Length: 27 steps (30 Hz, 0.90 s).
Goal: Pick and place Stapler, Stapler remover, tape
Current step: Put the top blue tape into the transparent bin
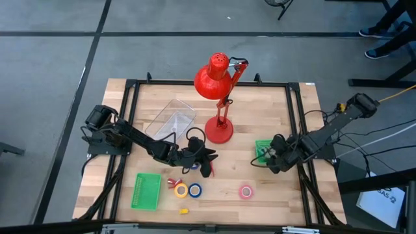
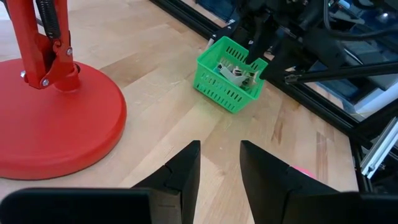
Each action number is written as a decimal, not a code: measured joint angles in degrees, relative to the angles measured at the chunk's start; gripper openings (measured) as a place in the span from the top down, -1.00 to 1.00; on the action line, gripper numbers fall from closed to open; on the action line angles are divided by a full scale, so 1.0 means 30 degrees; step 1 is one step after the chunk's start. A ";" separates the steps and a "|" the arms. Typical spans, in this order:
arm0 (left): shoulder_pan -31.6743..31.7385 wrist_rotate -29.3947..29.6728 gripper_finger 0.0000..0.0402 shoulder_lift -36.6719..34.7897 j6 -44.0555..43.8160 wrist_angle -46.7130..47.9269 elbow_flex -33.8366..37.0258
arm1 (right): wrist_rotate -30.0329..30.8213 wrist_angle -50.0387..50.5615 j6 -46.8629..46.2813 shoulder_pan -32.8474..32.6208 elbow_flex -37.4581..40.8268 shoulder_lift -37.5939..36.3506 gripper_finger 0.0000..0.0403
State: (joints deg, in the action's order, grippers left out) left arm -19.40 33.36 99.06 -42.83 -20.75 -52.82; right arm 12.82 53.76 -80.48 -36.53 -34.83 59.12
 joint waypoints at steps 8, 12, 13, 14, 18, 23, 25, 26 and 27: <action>0.0000 0.0000 0.45 0.0004 -0.0015 -0.0010 0.0000 | 0.1957 0.0488 0.2712 0.0893 -0.2653 -0.0178 -0.33; 0.0000 -0.0001 0.45 0.0004 -0.0258 -0.0030 0.0000 | 0.3063 -0.0001 0.5284 0.1269 -0.4352 -0.0178 -0.33; 0.0000 -0.0015 0.45 0.0004 -0.0306 -0.0036 0.0000 | 0.3309 -0.0248 0.6089 0.1325 -0.4719 -0.0178 -0.33; 0.0007 -0.0100 0.45 0.0004 -0.0297 -0.0029 0.0000 | 0.3492 -0.0617 0.7007 0.1353 -0.5049 -0.0178 -0.33; 0.0007 -0.1529 0.45 0.0004 0.0166 -0.0022 0.0000 | 0.3575 -0.3103 1.1646 0.1355 -0.5666 -0.0178 -0.33; 0.0001 -0.3954 0.45 0.0004 0.0188 -0.0022 0.0000 | 0.3579 -0.6790 1.7740 0.1355 -0.5666 -0.0076 -0.33; 0.0000 -0.4756 0.46 0.0004 -0.0081 -0.0007 0.0000 | 0.3576 -0.7939 1.9133 0.1355 -0.5666 0.0006 -0.33; 0.0003 -0.5088 0.46 0.0004 -0.0169 0.0032 0.0000 | 0.3576 -0.8540 1.9573 0.1355 -0.5666 0.0092 -0.33; 0.0007 -0.5428 0.46 0.0004 -0.0192 0.0122 0.0000 | 0.3576 -0.8924 1.9924 0.1355 -0.5666 0.0179 -0.33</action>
State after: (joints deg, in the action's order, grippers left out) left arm -19.38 17.08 99.07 -43.40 -20.39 -52.82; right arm 23.55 26.98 -20.71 -32.47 -51.83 59.66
